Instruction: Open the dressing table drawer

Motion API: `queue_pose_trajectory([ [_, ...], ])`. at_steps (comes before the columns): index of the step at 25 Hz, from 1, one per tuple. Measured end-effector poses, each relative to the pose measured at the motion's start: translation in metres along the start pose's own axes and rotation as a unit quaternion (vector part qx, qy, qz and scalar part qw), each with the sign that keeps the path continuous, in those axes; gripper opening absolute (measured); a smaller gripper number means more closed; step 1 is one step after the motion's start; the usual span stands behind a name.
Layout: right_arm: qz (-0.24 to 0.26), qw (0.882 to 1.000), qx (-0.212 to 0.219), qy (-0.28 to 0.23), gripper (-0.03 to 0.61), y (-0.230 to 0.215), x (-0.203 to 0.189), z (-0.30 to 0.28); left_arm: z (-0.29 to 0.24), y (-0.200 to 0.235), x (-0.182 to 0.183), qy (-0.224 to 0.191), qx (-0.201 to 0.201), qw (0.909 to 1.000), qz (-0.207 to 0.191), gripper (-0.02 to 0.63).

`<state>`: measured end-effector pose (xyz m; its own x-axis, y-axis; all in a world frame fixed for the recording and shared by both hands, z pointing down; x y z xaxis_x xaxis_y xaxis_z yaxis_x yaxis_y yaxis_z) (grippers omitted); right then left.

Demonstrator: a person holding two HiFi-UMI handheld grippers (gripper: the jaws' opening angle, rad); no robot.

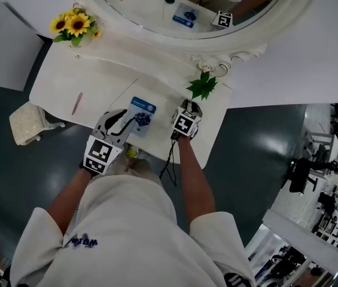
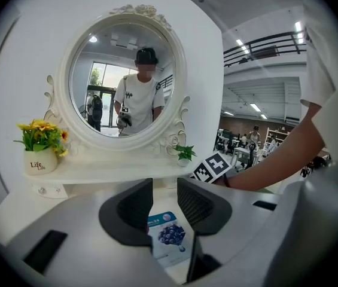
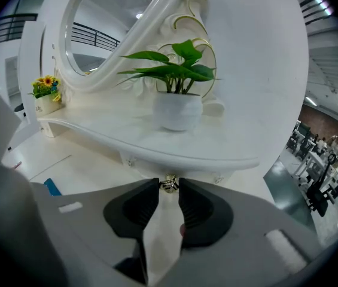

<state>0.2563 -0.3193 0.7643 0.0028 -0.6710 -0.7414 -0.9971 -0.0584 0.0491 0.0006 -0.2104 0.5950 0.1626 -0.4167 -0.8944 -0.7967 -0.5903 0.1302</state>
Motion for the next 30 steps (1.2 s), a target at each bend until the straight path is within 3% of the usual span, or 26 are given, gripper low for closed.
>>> queue_pose_trajectory([
  [7,0.021,0.999,0.011,0.023,0.106,0.002,-0.001,0.000,0.000,-0.017,-0.005,0.002,-0.007,0.9997,0.022,0.100],
  [11,0.009,1.000,0.010,0.020,0.104,-0.002,-0.005,-0.003,0.001,-0.025,-0.008,-0.009,-0.003,0.9989,0.046,0.009],
  [20,0.004,1.000,0.020,0.022,0.103,0.007,-0.003,-0.005,0.004,-0.017,-0.009,-0.002,0.008,0.9987,0.050,0.008],
  [25,0.012,0.998,0.027,0.048,0.103,0.001,-0.004,-0.002,0.006,-0.021,-0.015,-0.001,0.011,0.9965,0.083,0.008],
  [30,0.011,0.998,0.025,0.055,0.103,-0.001,-0.006,-0.006,0.006,-0.022,-0.013,-0.002,0.008,0.9972,0.075,0.008],
])
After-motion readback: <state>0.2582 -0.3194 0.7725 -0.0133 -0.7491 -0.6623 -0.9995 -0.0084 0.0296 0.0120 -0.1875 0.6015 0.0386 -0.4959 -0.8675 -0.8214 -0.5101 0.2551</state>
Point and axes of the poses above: the fingertips, and each gripper's own axes: z backward along the fingers, y to its left, x out of its top, the point moved 2 cm from there along z, backward along the fingers, and after that the axes turned 1 degree about -y, right-handed, at the moved point
